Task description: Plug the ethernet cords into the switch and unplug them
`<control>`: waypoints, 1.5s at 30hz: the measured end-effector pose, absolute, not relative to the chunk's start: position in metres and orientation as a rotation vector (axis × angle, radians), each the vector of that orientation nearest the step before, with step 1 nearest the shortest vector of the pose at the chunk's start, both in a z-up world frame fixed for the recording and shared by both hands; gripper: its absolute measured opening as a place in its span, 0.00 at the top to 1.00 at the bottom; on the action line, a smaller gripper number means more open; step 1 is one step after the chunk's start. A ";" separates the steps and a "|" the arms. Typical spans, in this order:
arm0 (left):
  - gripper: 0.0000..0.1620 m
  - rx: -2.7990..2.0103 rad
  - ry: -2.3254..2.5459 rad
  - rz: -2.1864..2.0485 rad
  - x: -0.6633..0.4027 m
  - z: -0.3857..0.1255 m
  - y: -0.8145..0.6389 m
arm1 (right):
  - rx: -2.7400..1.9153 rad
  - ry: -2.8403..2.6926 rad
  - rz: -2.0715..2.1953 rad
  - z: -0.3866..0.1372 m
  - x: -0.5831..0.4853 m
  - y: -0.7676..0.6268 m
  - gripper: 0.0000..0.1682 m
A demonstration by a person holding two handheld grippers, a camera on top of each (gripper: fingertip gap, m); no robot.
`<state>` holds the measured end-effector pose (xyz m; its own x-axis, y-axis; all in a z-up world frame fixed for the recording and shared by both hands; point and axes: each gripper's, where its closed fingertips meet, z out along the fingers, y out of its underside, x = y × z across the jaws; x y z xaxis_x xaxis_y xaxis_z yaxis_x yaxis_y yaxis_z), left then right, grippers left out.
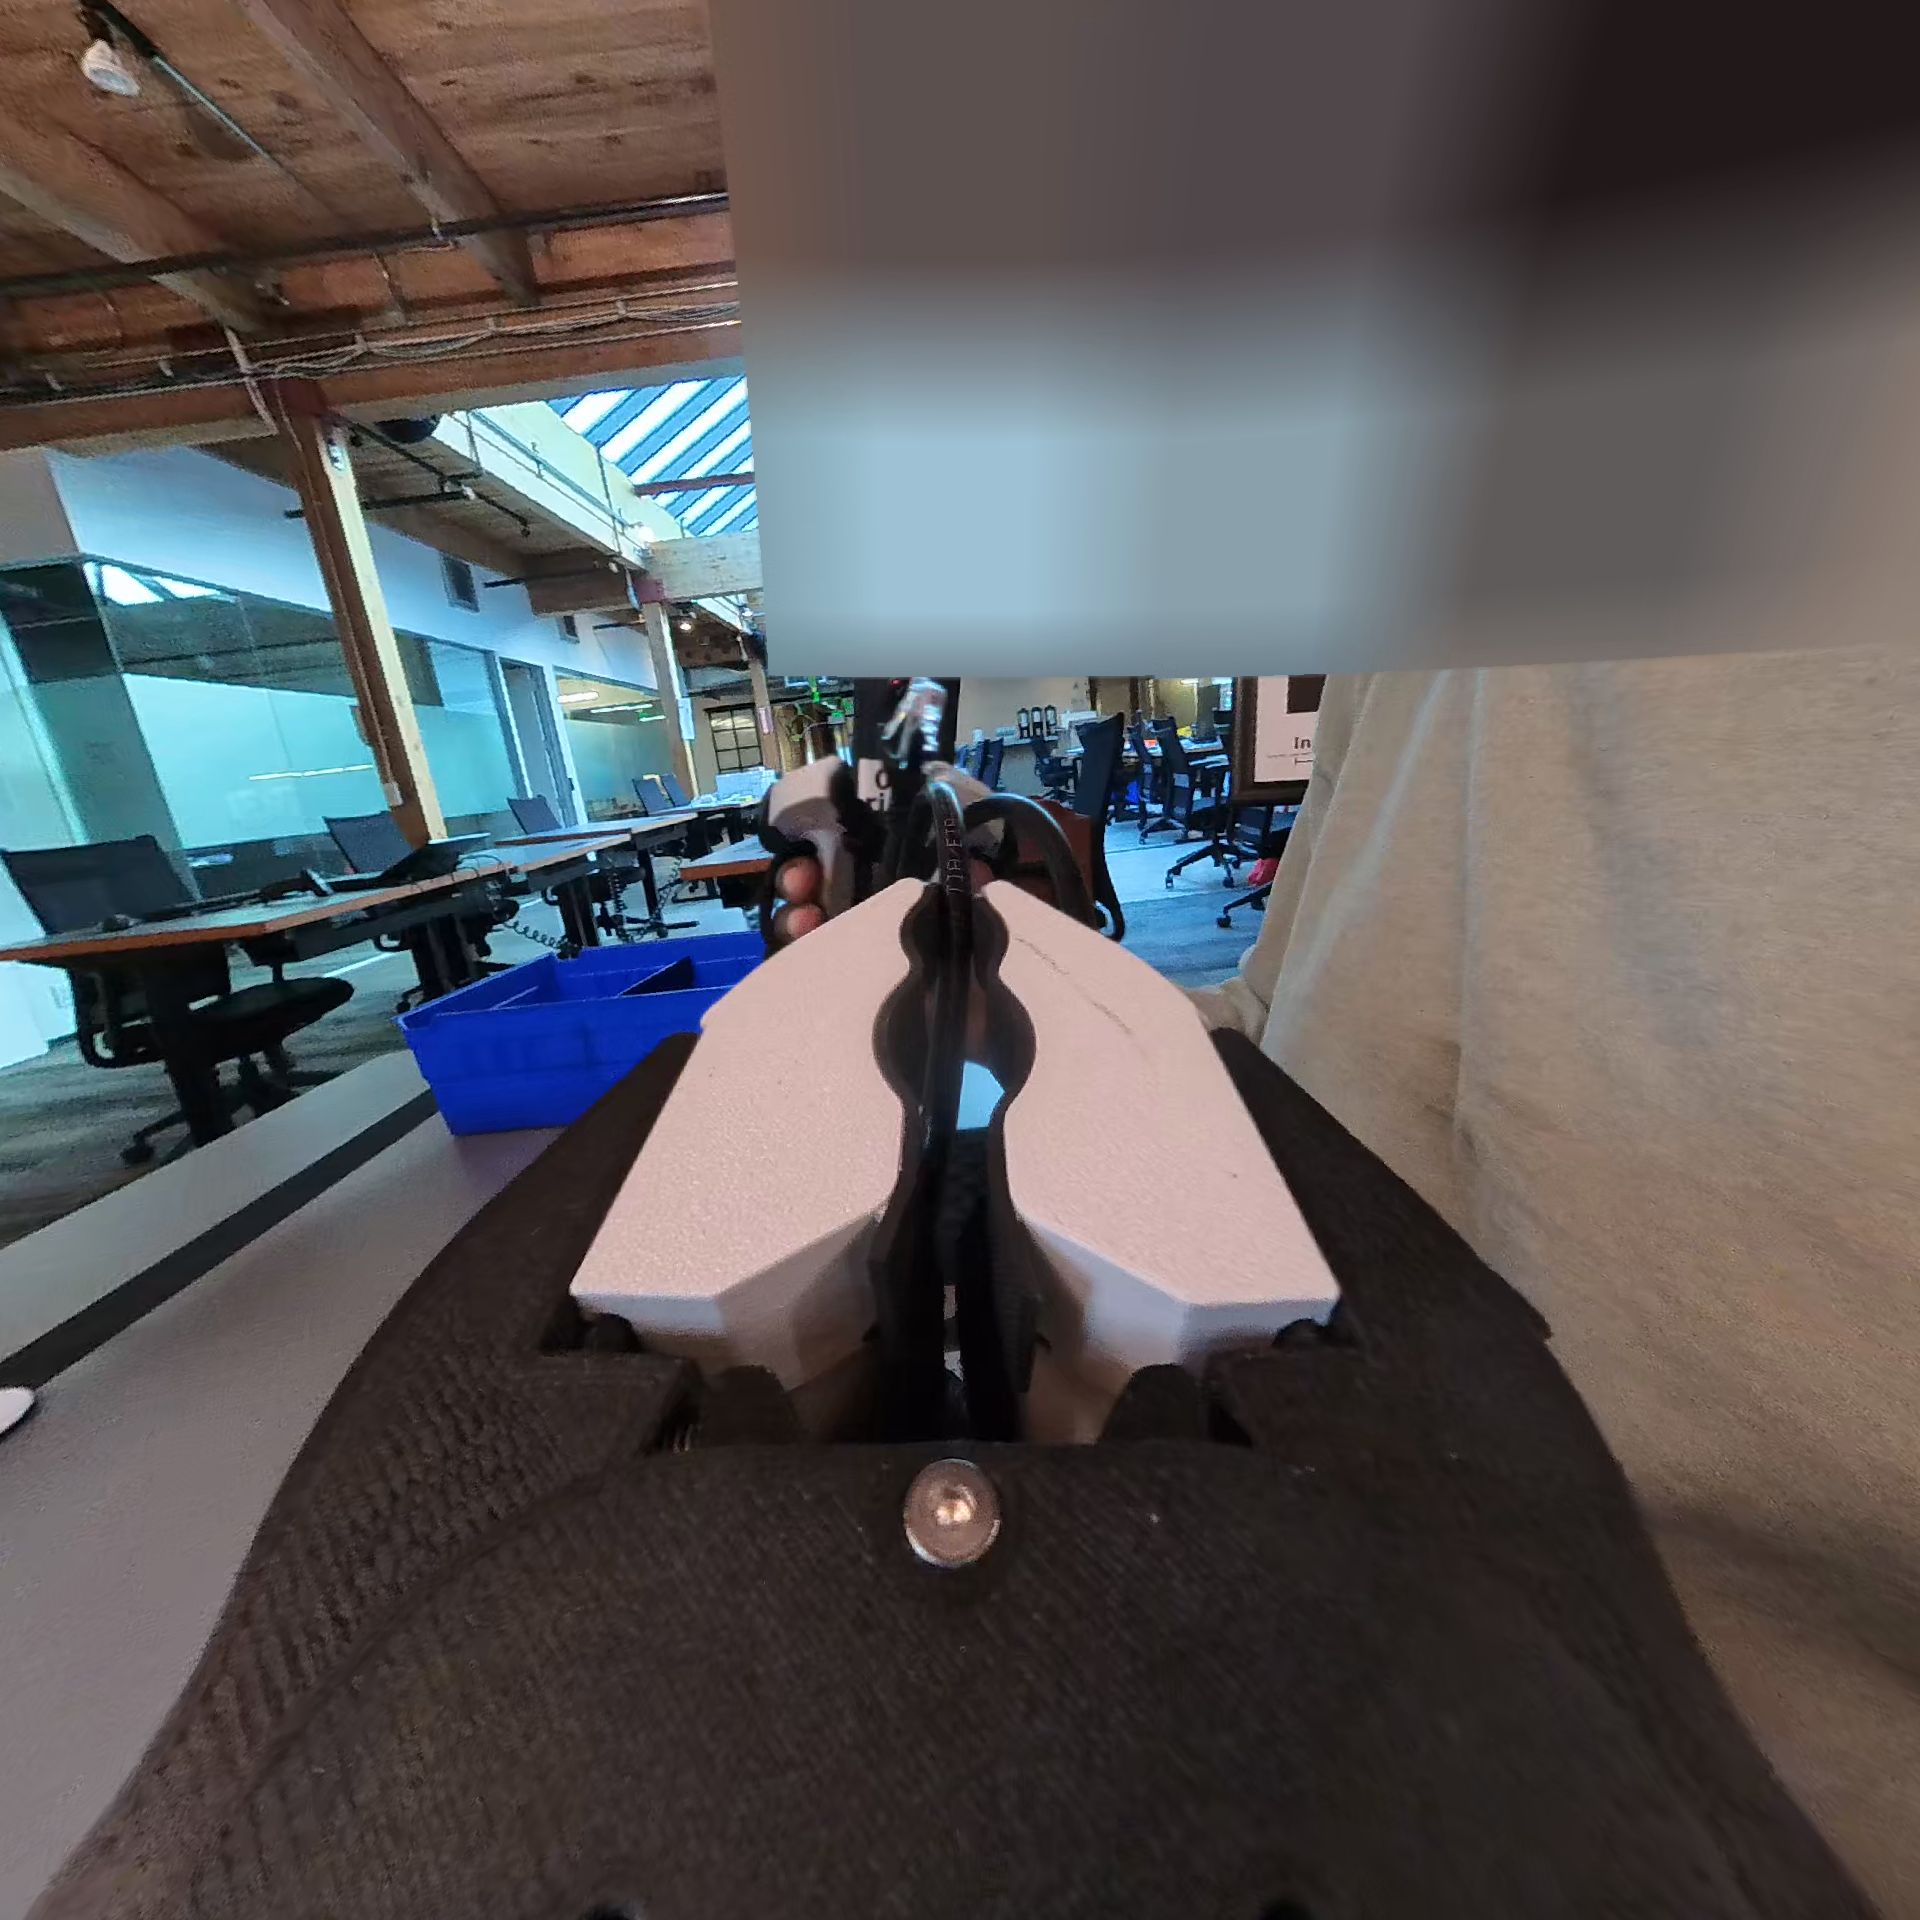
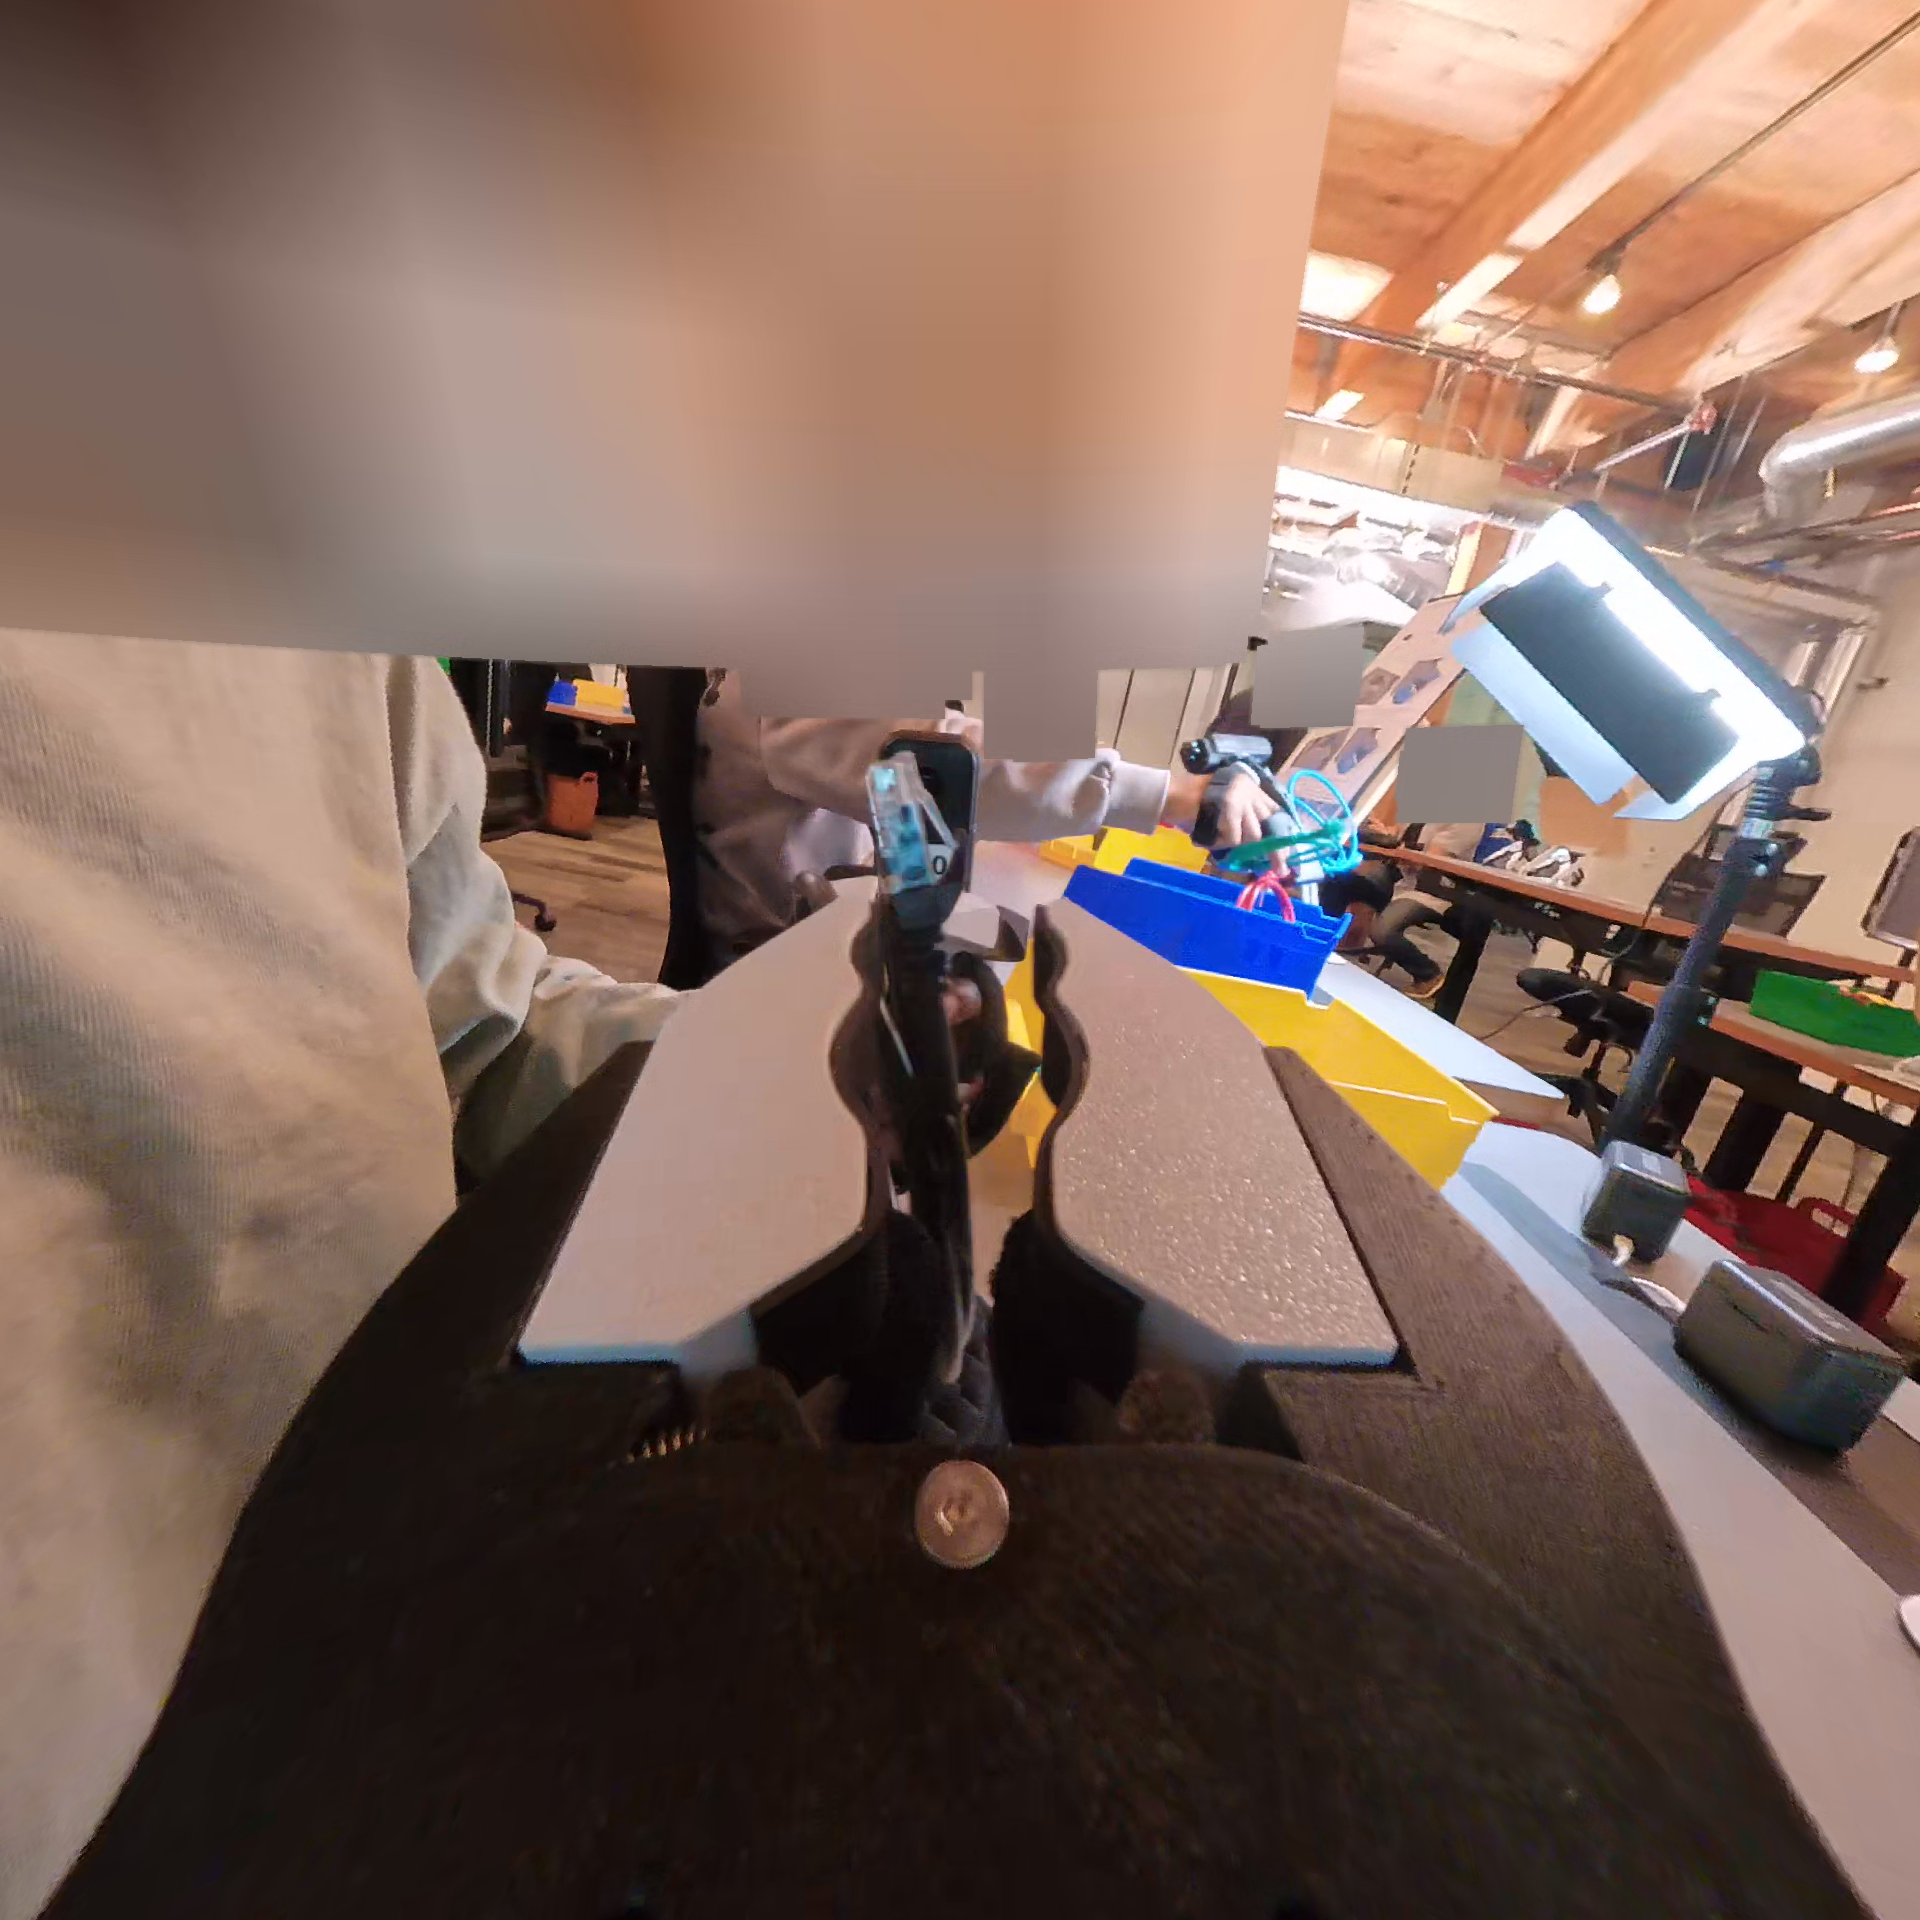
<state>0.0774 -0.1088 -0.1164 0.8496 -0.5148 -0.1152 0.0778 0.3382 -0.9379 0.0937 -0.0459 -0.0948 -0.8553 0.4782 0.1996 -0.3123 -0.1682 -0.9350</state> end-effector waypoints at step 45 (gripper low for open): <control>0.94 -1.455 0.574 -0.062 0.099 -0.119 -0.083 | -0.256 -1.841 1.590 -0.124 0.094 -0.087 0.91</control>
